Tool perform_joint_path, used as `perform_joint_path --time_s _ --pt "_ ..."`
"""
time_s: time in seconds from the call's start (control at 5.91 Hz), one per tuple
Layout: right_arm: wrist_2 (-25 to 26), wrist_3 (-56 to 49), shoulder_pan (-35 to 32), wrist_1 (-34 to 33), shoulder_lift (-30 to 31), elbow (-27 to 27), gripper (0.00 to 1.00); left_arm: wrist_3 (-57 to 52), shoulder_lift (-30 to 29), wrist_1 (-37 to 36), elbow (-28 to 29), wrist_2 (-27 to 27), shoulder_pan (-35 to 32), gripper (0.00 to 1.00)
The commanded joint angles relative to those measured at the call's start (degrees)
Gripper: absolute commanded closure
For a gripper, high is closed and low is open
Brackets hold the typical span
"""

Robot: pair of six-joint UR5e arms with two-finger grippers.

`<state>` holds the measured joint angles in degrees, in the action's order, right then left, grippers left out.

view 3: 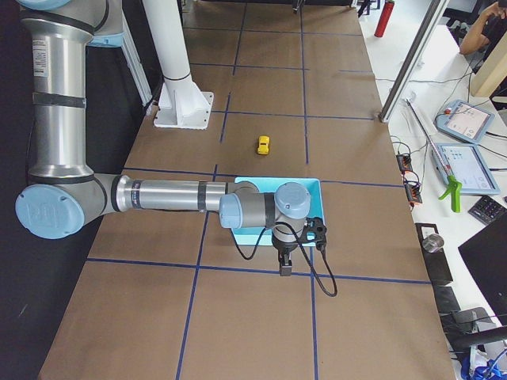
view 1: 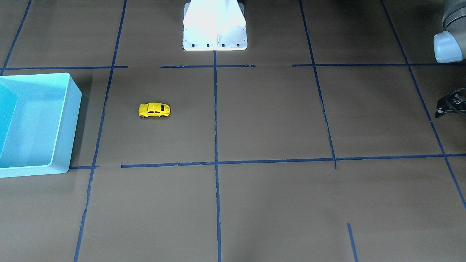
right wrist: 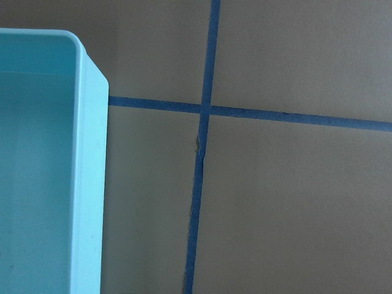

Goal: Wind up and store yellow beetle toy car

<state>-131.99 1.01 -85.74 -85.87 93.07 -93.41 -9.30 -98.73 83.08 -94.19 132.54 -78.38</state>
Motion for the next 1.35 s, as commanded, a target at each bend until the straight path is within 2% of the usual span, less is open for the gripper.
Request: perform_joint_path --time_s 0.0,0.34,0.51,0.68,0.85,1.18 --pt "0.06 -0.04 1.62 -0.44 0.26 -4.02 0.0 0.16 10.95 -0.38 -5.96 3.25 -4.06 0.0" --pt "0.93 0.48 8.44 -6.38 -2.0 -12.36 0.0 0.07 14.59 -0.46 -4.69 2.64 -11.42 0.0" --pt "2.42 0.75 11.44 -14.94 -10.63 -13.46 0.0 0.25 14.7 -0.38 -2.51 2.63 -12.58 0.0" --pt "4.26 0.84 16.0 -22.08 -14.72 -17.56 0.0 0.25 14.27 1.36 -0.23 2.63 -14.94 0.0" --pt "9.07 0.84 21.0 -22.41 -16.67 -21.77 0.0 -0.01 13.39 4.6 2.84 2.63 -16.7 0.0" --pt "9.03 -0.04 29.79 -21.89 -20.63 -23.66 0.0 -0.63 13.12 5.07 3.84 2.63 -18.04 0.0"
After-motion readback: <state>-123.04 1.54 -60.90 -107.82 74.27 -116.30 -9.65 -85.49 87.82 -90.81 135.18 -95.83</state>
